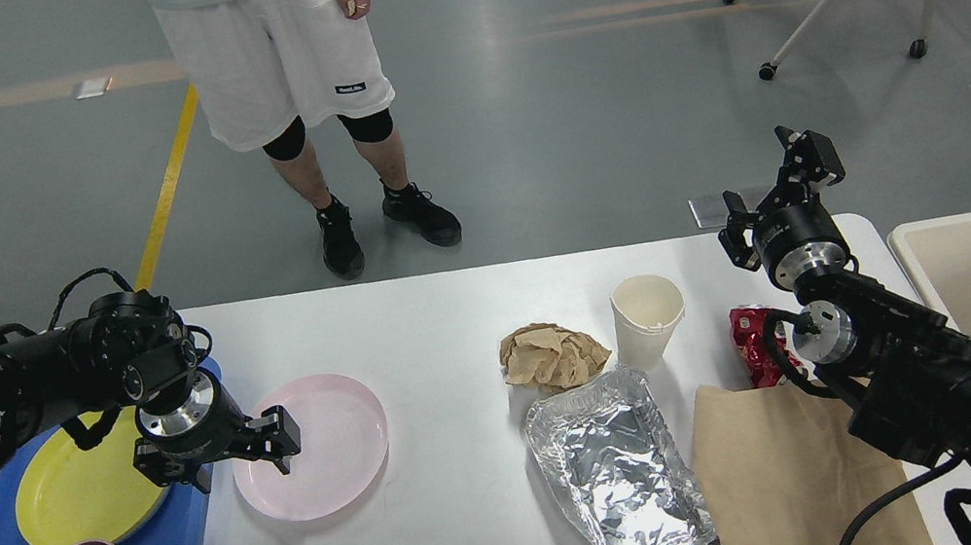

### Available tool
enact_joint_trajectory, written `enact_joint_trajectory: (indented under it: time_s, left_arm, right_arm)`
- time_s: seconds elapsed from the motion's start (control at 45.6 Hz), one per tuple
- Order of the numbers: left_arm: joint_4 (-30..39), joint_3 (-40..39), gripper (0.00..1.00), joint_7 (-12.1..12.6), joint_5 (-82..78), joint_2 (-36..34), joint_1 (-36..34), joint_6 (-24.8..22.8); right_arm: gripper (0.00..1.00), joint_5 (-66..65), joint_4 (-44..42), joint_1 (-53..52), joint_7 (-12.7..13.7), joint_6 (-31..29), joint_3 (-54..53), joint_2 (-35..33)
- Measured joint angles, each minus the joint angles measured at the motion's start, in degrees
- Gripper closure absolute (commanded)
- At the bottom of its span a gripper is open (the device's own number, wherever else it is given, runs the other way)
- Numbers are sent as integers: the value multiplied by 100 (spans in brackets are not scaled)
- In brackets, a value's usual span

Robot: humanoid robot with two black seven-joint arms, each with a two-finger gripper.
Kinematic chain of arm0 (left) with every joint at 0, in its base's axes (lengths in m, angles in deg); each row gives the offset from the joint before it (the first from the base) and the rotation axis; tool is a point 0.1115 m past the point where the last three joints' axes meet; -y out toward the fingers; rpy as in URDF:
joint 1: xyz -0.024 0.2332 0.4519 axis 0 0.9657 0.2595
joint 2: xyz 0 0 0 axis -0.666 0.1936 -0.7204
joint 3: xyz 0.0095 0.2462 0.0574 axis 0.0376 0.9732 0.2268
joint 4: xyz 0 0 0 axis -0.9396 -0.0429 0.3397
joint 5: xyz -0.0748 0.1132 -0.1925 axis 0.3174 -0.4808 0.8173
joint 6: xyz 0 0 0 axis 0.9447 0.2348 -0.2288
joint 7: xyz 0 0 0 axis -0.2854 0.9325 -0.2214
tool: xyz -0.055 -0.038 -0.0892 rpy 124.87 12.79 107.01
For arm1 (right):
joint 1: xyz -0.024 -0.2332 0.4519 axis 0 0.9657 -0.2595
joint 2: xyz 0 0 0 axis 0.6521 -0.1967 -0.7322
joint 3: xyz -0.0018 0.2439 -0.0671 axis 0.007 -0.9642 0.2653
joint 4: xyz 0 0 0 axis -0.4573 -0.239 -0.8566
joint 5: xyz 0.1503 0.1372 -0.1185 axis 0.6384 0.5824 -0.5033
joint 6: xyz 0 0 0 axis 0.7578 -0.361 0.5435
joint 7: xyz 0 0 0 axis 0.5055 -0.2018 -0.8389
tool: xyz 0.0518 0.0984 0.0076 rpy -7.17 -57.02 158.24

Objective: Tidy desktop
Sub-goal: 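Move the left gripper to the rim of the pink plate, then grasp the pink plate rim with the left gripper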

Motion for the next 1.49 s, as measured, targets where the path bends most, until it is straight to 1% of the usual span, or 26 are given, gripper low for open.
enact_joint_trajectory:
  time_s: [0.219,0.307,0.504,0.789,0.942,1.095,1.161,1.227,1.358,1.49]
  left_arm:
    - [-180,-210,11,35,6,8,359,396]
    - [-282,-326,11,41,6,44,498,485]
    - [-346,-494,11,43,7,64,634,515]
    - [-339,-525,11,43,7,41,726,479]
    - [-333,-548,13,44,14,19,814,476]
    - [-365,-751,16,44,15,0,951,536]
    - [-415,-792,20,44,16,17,1022,562]
    - [-490,-811,30,43,16,44,1060,581]
    - [-537,-818,45,44,16,49,1107,583]
    - [-541,-819,56,44,16,28,1131,541]
  right_arm:
    - [0,0,0,0,0,0,0,0]
    - [0,0,0,0,0,0,0,0]
    - [0,-3,0,0,0,0,0,0]
    - [0,-3,0,0,1,0,0,0]
    - [0,0,0,0,1,0,0,0]
    - [0,0,0,0,1,0,0,0]
    - [0,0,0,0,1,0,0,0]
    - [0,0,0,0,1,0,0,0]
    - [0,0,0,0,-1,0,0,0]
    - [0,0,0,0,-1,0,0,0]
